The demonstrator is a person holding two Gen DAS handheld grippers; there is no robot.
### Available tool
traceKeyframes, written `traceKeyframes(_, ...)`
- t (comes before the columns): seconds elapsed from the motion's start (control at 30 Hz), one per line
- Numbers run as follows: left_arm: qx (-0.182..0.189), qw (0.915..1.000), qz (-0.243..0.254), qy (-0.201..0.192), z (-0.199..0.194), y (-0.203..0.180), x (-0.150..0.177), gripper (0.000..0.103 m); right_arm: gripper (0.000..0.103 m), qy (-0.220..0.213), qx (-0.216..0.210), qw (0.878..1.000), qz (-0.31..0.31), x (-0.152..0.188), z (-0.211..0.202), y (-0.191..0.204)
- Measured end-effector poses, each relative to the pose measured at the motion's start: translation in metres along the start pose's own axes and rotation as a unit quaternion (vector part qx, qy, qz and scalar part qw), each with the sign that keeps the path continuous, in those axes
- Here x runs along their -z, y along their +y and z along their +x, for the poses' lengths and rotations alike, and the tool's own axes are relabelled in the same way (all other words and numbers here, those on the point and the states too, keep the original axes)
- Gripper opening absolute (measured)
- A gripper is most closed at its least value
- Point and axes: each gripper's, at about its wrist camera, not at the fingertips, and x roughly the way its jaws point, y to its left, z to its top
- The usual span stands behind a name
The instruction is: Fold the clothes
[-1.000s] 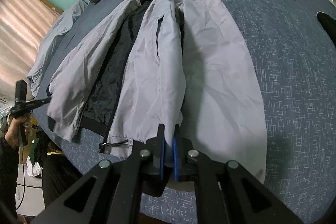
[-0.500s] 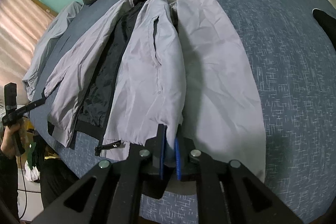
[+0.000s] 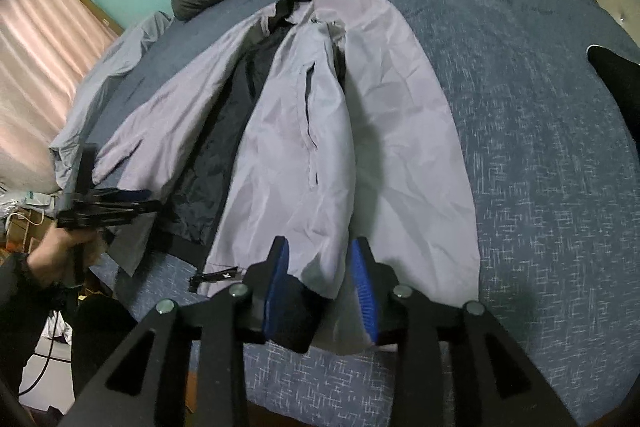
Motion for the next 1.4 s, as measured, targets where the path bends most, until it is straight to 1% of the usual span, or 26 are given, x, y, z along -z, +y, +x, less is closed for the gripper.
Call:
traceKeyframes(0.07,0.001,1.0,0.007,0.005,0.006,0.002,0.001,0.054,0.033,-0.003,-0.003,1.0,0.001,0.0,-0.002,0.0)
traceKeyframes(0.13,0.011,0.9999,0.0,0.006,0.008,0.007,0.002,0.049,0.033,-0.005,-0.006,1.0,0.001,-0.001,-0.003,-0.001)
traceKeyframes(0.17,0.015,0.9999,-0.004,0.005,0.007,0.01,0.003,0.041,0.033,-0.005,-0.007,1.0,0.002,-0.001,-0.003,-0.001)
traceKeyframes(0.2,0.017,0.9998,-0.008,0.004,0.006,0.013,0.003,0.025,0.033,-0.005,-0.007,1.0,0.002,-0.002,-0.003,-0.002)
traceKeyframes(0.27,0.027,0.9994,-0.019,0.001,0.001,0.021,0.004,0.014,0.033,-0.005,-0.007,1.0,0.005,-0.002,-0.002,-0.004)
traceKeyframes(0.3,0.043,0.9986,-0.03,-0.002,-0.003,0.025,0.005,0.009,0.033,-0.005,-0.009,1.0,0.008,-0.003,0.0,-0.005)
traceKeyframes(0.33,0.059,0.9974,-0.041,-0.005,-0.007,0.029,0.005,0.006,0.033,-0.004,-0.011,1.0,0.011,-0.002,0.0,-0.006)
traceKeyframes(0.43,0.107,0.9919,-0.064,-0.024,-0.026,0.034,0.005,0.006,0.033,-0.004,-0.016,1.0,0.016,-0.002,0.002,-0.006)
traceKeyframes(0.5,0.142,0.9866,-0.071,-0.037,-0.039,0.03,0.003,0.006,0.033,-0.003,-0.018,1.0,0.014,-0.002,0.003,-0.003)
traceKeyframes(0.57,0.181,0.9796,-0.073,-0.049,-0.049,0.017,-0.004,0.006,0.033,-0.003,-0.02,1.0,0.012,-0.002,0.003,-0.001)
traceKeyframes(0.67,0.239,0.9659,-0.074,-0.068,-0.065,-0.001,-0.014,0.006,0.033,-0.003,-0.022,1.0,0.009,-0.003,0.002,0.003)
traceKeyframes(0.7,0.253,0.9618,-0.075,-0.072,-0.068,-0.008,-0.017,0.006,0.033,-0.004,-0.023,1.0,0.007,-0.004,0.001,0.005)
traceKeyframes(0.77,0.266,0.9582,-0.076,-0.073,-0.064,-0.023,-0.024,0.006,0.033,-0.006,-0.023,1.0,0.003,-0.006,-0.003,0.008)
traceKeyframes(0.8,0.266,0.9584,-0.077,-0.068,-0.06,-0.028,-0.026,0.007,0.033,-0.007,-0.024,1.0,0.001,-0.007,-0.004,0.01)
traceKeyframes(0.87,0.25,0.9641,-0.075,-0.047,-0.047,-0.035,-0.029,0.008,0.033,-0.009,-0.023,1.0,-0.001,-0.008,-0.007,0.012)
traceKeyframes(0.9,0.239,0.9676,-0.074,-0.035,-0.04,-0.038,-0.029,0.013,0.033,-0.009,-0.023,1.0,-0.001,-0.008,-0.009,0.012)
traceKeyframes(0.93,0.23,0.97,-0.076,-0.027,-0.036,-0.041,-0.025,0.023,0.033,-0.01,-0.022,1.0,0.0,-0.009,-0.01,0.012)
traceKeyframes(0.97,0.226,0.9703,-0.081,-0.026,-0.036,-0.042,-0.02,0.029,0.033,-0.011,-0.023,1.0,0.002,-0.009,-0.011,0.011)
traceKeyframes(1.0,0.225,0.9701,-0.087,-0.03,-0.039,-0.036,-0.017,0.04,0.033,-0.012,-0.024,1.0,0.004,-0.009,-0.012,0.01)
traceKeyframes(1.03,0.223,0.9698,-0.092,-0.033,-0.042,-0.031,-0.014,0.049,0.033,-0.012,-0.025,1.0,0.006,-0.009,-0.012,0.01)
traceKeyframes(1.1,0.211,0.9712,-0.103,-0.043,-0.05,-0.016,-0.008,0.052,0.033,-0.012,-0.026,1.0,0.005,-0.009,-0.013,0.009)
traceKeyframes(1.2,0.182,0.9743,-0.121,-0.056,-0.062,0.019,0.002,0.053,0.033,-0.008,-0.03,1.0,0.005,-0.011,-0.007,0.01)
traceKeyframes(1.33,0.141,0.9774,-0.15,-0.049,-0.062,0.063,0.023,0.055,0.033,-0.004,-0.041,0.999,0.006,-0.012,0.003,0.018)
traceKeyframes(1.4,0.128,0.9778,-0.161,-0.038,-0.058,0.078,0.034,0.055,0.033,-0.002,-0.047,0.999,0.003,-0.013,0.008,0.026)
